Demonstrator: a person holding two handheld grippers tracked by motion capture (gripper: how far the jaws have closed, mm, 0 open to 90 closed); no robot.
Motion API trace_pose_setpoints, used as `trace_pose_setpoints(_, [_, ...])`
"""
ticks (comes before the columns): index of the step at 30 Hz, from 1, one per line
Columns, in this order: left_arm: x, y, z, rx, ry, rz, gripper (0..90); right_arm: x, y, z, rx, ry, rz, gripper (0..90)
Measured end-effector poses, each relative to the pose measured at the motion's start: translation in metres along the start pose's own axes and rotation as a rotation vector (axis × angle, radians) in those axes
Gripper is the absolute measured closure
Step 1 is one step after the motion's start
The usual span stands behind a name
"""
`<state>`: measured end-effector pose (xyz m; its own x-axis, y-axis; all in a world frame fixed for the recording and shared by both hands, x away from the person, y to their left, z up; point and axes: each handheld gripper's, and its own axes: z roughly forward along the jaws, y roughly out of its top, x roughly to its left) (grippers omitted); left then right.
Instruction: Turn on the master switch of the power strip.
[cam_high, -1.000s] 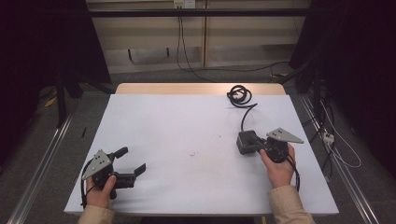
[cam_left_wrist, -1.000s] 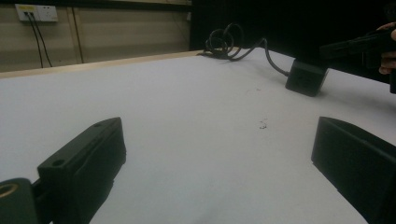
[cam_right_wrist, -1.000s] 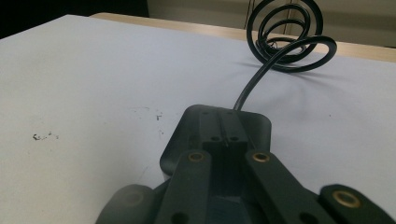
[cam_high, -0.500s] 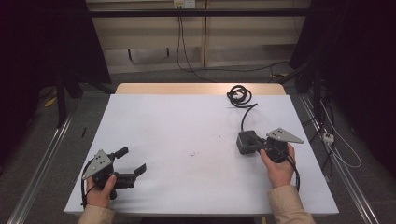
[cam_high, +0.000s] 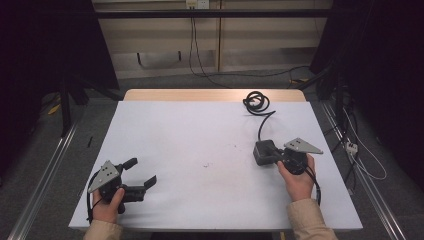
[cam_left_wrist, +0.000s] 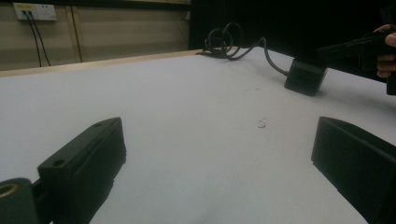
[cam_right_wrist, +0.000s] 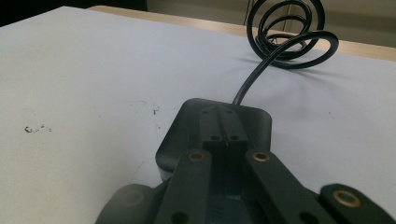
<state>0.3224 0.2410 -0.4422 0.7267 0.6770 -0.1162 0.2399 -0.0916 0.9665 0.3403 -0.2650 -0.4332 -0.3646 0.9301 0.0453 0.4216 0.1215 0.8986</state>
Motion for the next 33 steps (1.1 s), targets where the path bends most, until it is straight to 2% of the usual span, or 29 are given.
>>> trace_pose_setpoints(33, [-0.0005,-0.0005,0.0011,0.005,-0.003,-0.001,2.7,-0.0025,-0.0035,0.0003,-0.015,0.019,0.009,90.0])
